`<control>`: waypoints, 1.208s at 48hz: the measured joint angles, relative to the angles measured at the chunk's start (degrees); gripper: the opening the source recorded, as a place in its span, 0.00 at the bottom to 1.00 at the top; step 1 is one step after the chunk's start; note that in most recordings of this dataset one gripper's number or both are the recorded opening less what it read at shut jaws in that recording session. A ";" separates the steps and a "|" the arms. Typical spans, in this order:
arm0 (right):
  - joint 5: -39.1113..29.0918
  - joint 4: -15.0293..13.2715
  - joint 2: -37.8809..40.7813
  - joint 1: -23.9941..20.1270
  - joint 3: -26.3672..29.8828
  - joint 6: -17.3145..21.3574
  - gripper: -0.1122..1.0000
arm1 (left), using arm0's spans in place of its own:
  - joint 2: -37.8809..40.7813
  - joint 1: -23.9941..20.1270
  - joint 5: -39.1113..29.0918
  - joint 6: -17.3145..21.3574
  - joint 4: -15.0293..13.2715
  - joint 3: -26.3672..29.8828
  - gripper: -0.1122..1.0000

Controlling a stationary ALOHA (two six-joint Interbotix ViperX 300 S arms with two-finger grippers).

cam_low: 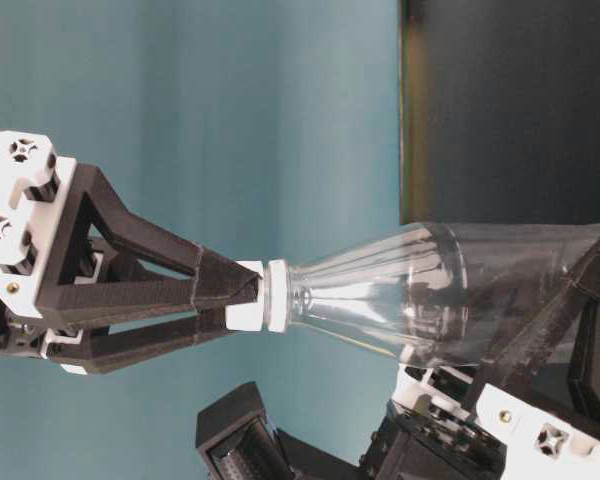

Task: Open the bottle cap by holding the bottle with the left arm and twisting the cap with the right arm.
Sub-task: 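Lower the open right gripper down around the white cap, then close the right gripper on the white cap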

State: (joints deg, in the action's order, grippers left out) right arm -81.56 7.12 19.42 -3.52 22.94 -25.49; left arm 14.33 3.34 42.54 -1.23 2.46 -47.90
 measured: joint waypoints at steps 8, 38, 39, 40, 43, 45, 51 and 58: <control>0.18 -0.18 -0.18 0.00 -0.26 0.79 0.61 | 0.00 0.00 -0.26 0.00 0.00 0.00 0.83; -2.81 -4.75 -2.72 -2.55 7.91 41.57 0.82 | -0.18 0.00 -1.14 0.00 -0.09 -0.09 0.83; -3.87 -4.83 -2.37 -2.46 9.32 45.70 0.82 | -0.18 0.00 -1.23 0.00 -0.09 -0.09 0.83; -4.57 -4.92 -2.11 -2.55 10.28 48.34 0.82 | -0.18 0.00 -1.32 -0.09 0.00 -0.09 0.83; -7.21 -5.01 -0.97 -2.46 12.66 55.55 0.82 | -0.26 -0.09 -1.76 -0.44 -0.09 -0.09 0.83; -8.88 -4.92 -0.18 -2.46 13.80 58.89 0.82 | -0.26 0.00 -1.76 -0.70 -0.09 -0.09 0.83; -12.83 -5.01 1.49 -2.55 15.38 64.78 0.82 | -0.26 0.00 -1.93 -1.41 0.00 -0.09 0.83; -13.01 -5.01 3.16 -2.55 15.38 66.53 0.82 | -0.26 0.00 -1.93 -1.41 0.00 -0.09 0.83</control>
State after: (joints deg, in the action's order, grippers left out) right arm -94.57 2.11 22.59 -6.06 38.32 41.04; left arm 14.06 3.34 40.61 -2.64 2.46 -47.99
